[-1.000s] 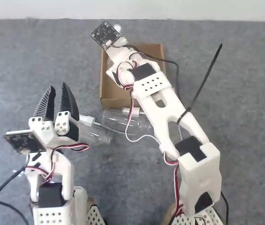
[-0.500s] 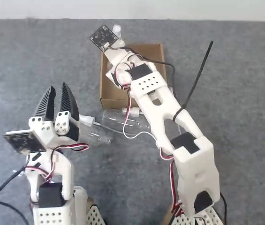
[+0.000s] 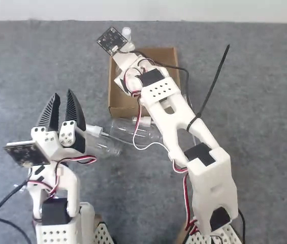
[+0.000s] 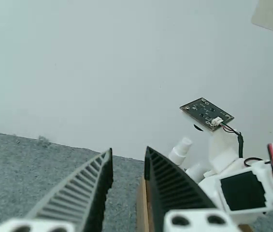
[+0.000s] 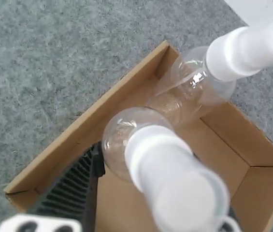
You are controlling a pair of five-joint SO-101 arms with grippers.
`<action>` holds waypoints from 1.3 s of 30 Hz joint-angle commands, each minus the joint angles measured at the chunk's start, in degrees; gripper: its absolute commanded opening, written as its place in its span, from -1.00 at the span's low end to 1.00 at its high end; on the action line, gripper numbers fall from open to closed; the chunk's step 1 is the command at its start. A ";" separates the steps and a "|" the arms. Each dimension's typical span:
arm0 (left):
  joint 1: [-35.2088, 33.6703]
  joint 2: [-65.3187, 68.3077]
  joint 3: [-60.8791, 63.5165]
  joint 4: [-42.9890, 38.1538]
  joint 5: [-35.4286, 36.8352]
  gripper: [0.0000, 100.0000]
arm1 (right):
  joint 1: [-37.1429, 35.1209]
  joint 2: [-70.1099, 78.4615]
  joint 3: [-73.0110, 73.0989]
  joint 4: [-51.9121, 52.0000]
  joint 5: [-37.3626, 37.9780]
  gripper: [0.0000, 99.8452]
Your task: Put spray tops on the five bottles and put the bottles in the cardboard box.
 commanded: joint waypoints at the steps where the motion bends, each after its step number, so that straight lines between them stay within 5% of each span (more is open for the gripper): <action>1: -0.18 0.44 -0.31 -1.76 0.62 -0.79 | -0.48 -1.01 -3.34 -1.10 0.70 -0.86; 7: -0.18 0.44 -0.31 -1.76 0.62 -0.79 | -0.48 -1.01 -3.08 -0.66 0.35 -0.65; 34: -0.18 0.44 -0.31 -1.76 0.62 -0.79 | -0.75 1.71 -3.34 -3.56 0.18 -0.64; 39: -0.18 0.44 -0.31 -1.85 0.62 -0.79 | -0.66 1.71 -3.34 -3.03 -4.75 -0.41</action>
